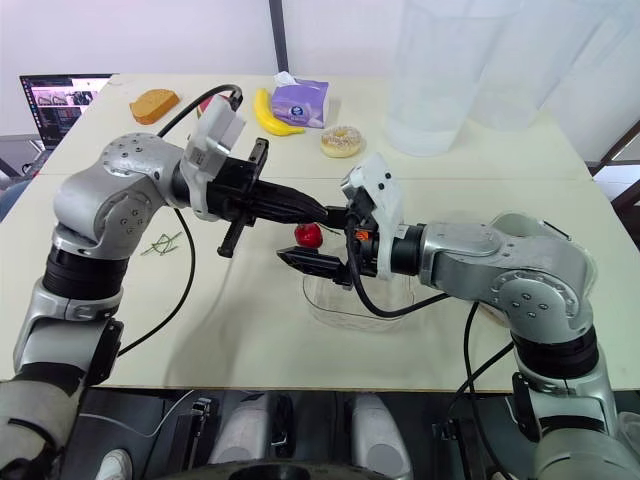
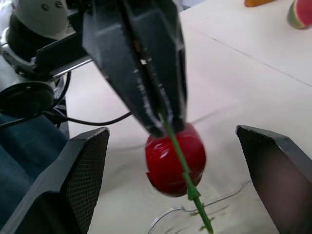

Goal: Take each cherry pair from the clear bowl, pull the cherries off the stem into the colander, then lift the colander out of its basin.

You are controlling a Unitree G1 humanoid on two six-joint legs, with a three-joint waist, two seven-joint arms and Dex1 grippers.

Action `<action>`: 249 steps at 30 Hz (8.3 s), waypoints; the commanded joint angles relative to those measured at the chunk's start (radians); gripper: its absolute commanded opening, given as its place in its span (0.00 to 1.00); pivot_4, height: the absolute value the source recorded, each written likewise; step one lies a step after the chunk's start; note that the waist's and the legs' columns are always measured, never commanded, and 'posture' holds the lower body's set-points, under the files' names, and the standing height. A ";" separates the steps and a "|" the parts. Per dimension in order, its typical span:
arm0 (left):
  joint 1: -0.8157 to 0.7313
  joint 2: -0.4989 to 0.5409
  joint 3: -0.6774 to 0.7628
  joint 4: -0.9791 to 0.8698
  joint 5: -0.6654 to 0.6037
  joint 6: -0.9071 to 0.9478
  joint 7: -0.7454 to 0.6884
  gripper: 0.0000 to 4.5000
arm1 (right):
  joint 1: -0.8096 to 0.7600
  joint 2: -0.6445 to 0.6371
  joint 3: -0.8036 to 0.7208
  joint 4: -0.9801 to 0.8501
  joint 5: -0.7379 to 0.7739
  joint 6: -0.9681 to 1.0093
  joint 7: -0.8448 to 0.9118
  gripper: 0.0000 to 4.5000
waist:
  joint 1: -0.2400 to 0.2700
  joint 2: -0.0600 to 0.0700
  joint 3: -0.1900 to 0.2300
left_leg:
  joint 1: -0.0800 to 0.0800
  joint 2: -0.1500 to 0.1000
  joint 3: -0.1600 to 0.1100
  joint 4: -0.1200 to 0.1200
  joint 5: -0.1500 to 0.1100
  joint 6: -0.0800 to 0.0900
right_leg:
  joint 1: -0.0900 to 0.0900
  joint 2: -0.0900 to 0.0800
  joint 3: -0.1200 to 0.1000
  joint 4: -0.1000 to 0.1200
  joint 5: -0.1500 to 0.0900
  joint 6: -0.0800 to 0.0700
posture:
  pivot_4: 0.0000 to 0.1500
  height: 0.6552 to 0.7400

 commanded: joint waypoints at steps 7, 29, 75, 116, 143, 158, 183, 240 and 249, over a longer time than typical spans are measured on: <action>-0.005 0.009 0.018 -0.050 -0.014 0.011 0.012 0.00 | -0.015 0.018 -0.029 -0.023 0.015 -0.016 0.003 0.34 | -0.001 0.000 0.000 | 0.000 0.000 0.000 0.000 0.000 0.000 | 0.000 0.000 0.000 0.000 0.000 0.000 | 1.00 1.00; -0.017 0.005 0.038 -0.053 -0.036 0.048 0.040 0.00 | 0.161 -0.086 -0.028 -0.059 -0.103 -0.016 0.068 0.11 | -0.002 0.000 0.000 | 0.000 0.000 0.000 0.000 0.000 0.000 | 0.000 0.000 0.000 0.000 0.000 0.000 | 1.00 1.00; 0.034 0.022 0.040 -0.075 -0.035 0.042 0.026 0.00 | 0.763 -0.227 -1.014 -0.157 -0.035 -0.131 0.346 0.98 | 0.004 0.000 0.000 | 0.002 -0.001 0.000 -0.001 0.000 -0.001 | 0.003 0.003 0.001 -0.001 0.000 0.001 | 1.00 1.00; 0.590 0.255 0.420 0.267 0.231 -0.197 0.480 0.00 | 0.657 -0.261 -0.410 -0.248 -0.259 -0.428 0.451 0.98 | 0.012 -0.003 0.000 | 0.008 -0.001 0.000 -0.002 -0.001 0.002 | 0.008 -0.005 -0.003 -0.001 0.000 0.001 | 1.00 1.00; 0.574 0.418 0.437 -0.223 -0.128 0.092 0.084 0.99 | 0.957 -0.207 -0.872 -0.142 -0.264 -0.364 0.491 1.00 | -0.001 -0.003 0.000 | 0.009 -0.001 0.001 -0.003 -0.001 0.001 | 0.009 -0.003 -0.002 -0.001 0.000 0.001 | 1.00 1.00; 0.694 0.360 0.405 -0.311 -0.100 -0.074 0.102 0.99 | 1.174 -0.115 -1.025 -0.175 -0.325 -0.422 0.559 1.00 | -0.001 -0.003 0.000 | 0.035 -0.001 0.002 -0.018 -0.001 0.001 | 0.036 -0.004 -0.001 -0.017 0.000 0.000 | 1.00 1.00; 0.652 0.323 0.270 -0.374 -0.067 -0.182 0.066 0.99 | 0.933 -0.615 -0.759 0.015 -0.469 -0.031 0.538 1.00 | 0.000 -0.003 0.000 | 0.032 -0.001 0.004 -0.020 -0.001 0.001 | 0.031 -0.005 0.000 -0.019 0.000 0.000 | 1.00 1.00; 0.577 0.258 0.188 -0.338 -0.063 -0.137 0.112 1.00 | 0.711 -0.650 -0.748 -0.022 -0.628 0.138 0.731 0.05 | -0.001 -0.002 0.001 | 0.030 -0.001 0.004 -0.020 -0.001 0.001 | 0.030 -0.004 0.000 -0.019 0.000 0.000 | 1.00 1.00; 0.562 0.249 0.183 -0.338 -0.069 -0.131 0.116 1.00 | 0.731 -0.634 -0.740 -0.006 -0.649 0.122 0.740 0.05 | -0.001 -0.002 0.001 | 0.028 -0.001 0.004 -0.020 -0.001 0.001 | 0.027 -0.004 0.000 -0.019 0.000 0.000 | 1.00 1.00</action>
